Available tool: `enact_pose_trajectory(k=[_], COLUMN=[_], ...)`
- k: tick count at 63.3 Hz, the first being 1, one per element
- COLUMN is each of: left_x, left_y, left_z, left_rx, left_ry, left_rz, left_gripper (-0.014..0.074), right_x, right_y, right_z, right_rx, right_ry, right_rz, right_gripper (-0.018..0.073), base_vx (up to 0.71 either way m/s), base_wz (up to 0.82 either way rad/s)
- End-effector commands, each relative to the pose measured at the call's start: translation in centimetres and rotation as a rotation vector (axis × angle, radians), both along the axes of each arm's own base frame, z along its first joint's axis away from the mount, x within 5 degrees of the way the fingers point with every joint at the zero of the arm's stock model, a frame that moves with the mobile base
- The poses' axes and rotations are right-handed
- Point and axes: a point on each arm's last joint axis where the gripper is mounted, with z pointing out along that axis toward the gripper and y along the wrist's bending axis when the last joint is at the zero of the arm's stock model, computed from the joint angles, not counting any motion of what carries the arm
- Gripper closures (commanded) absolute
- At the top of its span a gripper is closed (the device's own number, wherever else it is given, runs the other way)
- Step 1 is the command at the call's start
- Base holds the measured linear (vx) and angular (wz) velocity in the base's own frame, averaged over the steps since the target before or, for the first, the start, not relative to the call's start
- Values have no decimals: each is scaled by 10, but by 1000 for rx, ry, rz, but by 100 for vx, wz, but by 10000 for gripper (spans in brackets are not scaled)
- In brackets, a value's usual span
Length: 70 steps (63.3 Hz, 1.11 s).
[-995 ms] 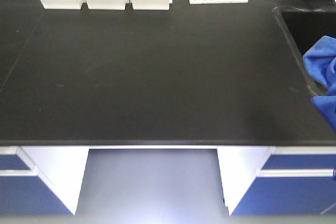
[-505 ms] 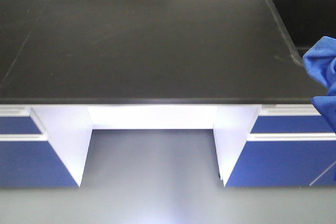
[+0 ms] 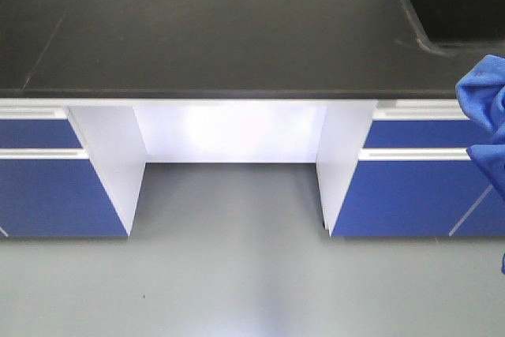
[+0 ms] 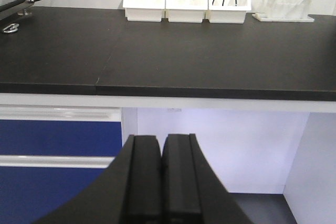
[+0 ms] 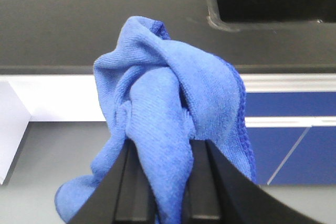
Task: Wipe right workspace with blue cloth
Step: 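Drive the base to the other counter holding the cloth in the right gripper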
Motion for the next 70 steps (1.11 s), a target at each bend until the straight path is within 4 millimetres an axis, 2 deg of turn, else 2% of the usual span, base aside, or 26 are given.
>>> enact_pose_trajectory(k=[1, 70], left_x=[1, 1], left_y=[-1, -1], left_z=[-2, -2], left_rx=[-8, -8], left_ry=[-64, -64], left_rz=[-6, -6], left_gripper=[602, 602], right_x=[2, 2], right_y=[-1, -1], right_z=[16, 16], right_rx=[-12, -13], right_ry=[-105, -105], right_rz=[-9, -9], right_gripper=[567, 567], base_vx=[-31, -30], base_wz=[-6, -8])
